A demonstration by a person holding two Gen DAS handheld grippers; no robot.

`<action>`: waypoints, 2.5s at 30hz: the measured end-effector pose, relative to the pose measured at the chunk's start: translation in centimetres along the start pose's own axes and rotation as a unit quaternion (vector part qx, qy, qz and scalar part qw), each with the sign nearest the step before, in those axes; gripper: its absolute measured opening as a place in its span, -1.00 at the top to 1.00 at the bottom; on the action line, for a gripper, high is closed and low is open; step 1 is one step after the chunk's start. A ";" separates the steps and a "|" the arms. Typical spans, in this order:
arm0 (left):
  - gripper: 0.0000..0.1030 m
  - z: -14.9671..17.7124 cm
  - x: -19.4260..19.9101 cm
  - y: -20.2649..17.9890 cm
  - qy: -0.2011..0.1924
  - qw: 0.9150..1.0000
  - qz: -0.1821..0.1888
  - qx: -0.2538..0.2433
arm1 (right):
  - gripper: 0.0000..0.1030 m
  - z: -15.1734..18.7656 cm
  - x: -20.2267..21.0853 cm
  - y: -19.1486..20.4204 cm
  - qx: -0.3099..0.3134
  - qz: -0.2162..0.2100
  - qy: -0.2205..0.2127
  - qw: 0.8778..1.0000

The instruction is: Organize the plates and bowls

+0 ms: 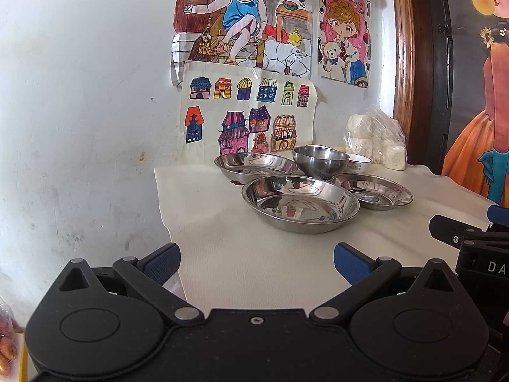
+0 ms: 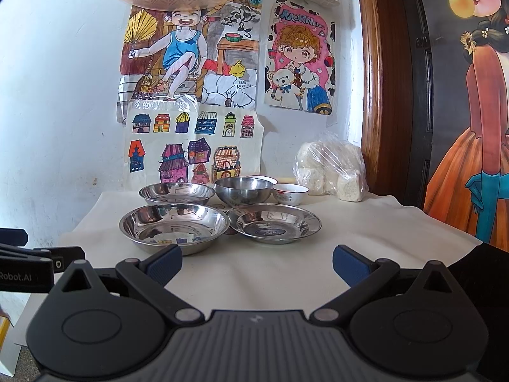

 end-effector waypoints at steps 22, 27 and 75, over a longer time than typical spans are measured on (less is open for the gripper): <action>-0.99 0.0 -0.2 0.0 0.004 1.000 0.001 0.000 | -1.00 0.0 -0.1 0.1 0.002 -0.001 0.000 1.000; -0.99 0.0 -0.1 0.1 0.006 1.000 0.000 0.002 | -1.00 0.0 -0.1 0.1 0.002 -0.001 0.000 1.000; -0.99 -4.0 -7.5 2.5 0.073 0.996 0.049 0.019 | -1.00 1.2 -4.5 -1.5 0.013 0.011 0.029 0.999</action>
Point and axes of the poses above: each gripper's, at about its wrist camera, not at the fingertips, and x roughly against the way its jaws point, y to its left, z to its underside, the point moved 6 cm from there along -x, roughly the way its jaws point, and after that the axes turned 2 degrees about -y, right-handed, at the moved point
